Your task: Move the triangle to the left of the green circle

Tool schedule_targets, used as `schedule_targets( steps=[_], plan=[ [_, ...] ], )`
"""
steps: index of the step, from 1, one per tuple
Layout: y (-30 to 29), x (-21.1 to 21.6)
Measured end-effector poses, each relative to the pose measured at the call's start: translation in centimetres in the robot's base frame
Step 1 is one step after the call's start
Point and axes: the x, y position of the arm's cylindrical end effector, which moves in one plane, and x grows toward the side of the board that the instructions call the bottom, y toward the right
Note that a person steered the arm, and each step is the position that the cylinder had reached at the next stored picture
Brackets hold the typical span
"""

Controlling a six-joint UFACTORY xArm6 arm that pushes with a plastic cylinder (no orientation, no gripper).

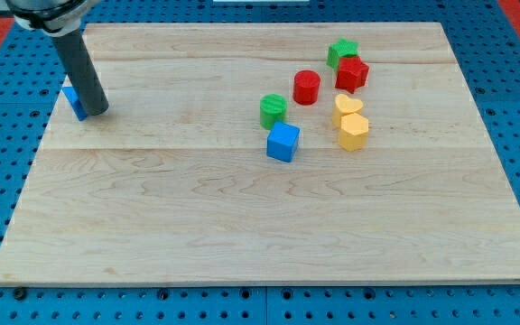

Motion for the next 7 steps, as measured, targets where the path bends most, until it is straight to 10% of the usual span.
schedule_targets(
  steps=[2, 3, 7],
  plan=[
    [0.2, -8.1],
    [-8.3, -5.7],
    [-1.2, 0.7]
  ],
)
